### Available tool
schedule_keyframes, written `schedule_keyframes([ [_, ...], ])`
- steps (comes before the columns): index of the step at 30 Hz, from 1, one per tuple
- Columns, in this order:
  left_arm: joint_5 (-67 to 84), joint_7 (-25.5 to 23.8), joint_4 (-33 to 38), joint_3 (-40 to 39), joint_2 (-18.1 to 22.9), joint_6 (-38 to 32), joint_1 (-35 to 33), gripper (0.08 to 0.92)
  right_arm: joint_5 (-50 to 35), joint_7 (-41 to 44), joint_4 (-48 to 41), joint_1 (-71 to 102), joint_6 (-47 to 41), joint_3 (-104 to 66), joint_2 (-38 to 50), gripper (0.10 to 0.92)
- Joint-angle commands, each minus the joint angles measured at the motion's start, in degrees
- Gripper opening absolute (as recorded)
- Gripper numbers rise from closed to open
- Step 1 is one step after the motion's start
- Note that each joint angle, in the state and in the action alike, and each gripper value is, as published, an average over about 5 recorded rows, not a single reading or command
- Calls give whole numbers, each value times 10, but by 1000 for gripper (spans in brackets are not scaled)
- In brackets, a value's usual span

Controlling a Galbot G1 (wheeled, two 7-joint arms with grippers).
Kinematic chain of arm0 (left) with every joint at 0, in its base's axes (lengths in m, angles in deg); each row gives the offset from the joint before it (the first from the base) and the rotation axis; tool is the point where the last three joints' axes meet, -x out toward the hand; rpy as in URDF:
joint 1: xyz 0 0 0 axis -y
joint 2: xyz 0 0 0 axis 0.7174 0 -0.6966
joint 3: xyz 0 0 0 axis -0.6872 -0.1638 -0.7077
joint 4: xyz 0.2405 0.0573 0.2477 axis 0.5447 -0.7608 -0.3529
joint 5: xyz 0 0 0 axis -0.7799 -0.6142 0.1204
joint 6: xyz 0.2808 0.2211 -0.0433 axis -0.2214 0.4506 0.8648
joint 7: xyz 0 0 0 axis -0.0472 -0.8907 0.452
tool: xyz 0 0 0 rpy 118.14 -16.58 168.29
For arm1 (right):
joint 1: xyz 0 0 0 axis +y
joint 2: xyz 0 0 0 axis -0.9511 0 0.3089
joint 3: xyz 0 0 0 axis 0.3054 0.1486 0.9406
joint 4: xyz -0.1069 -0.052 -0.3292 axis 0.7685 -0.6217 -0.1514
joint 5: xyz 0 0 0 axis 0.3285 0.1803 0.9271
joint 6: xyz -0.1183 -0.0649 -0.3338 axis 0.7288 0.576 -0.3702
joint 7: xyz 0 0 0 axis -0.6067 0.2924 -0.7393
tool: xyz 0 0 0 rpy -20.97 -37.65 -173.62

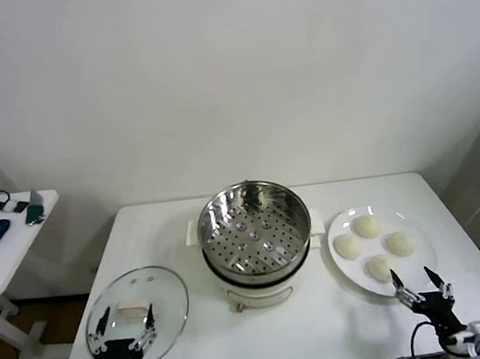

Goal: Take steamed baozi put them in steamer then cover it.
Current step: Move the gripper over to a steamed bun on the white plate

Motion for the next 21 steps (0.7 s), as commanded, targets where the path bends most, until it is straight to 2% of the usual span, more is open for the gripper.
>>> schedule_keyframes([
  [1, 0, -1, 2, -1, 0, 0, 3, 823, 48, 14, -25, -144, -91, 14, 88, 823],
  [5, 3, -1, 1, -1, -4, -1, 6, 823, 64, 74, -79, -251, -119, 69, 169, 823],
  [11, 7, -2, 0, 0, -6, -2, 9, 823, 137, 232, -199, -467, -131, 276, 307, 823],
  [16, 6, -5, 1, -1, -4, -3, 13, 823, 207, 381, -294, -666, -70, 502, 362, 823],
  [21, 3, -10, -3, -1, -4, -3, 19, 823, 236, 509, -386, -887, 25, 744, 347, 823],
])
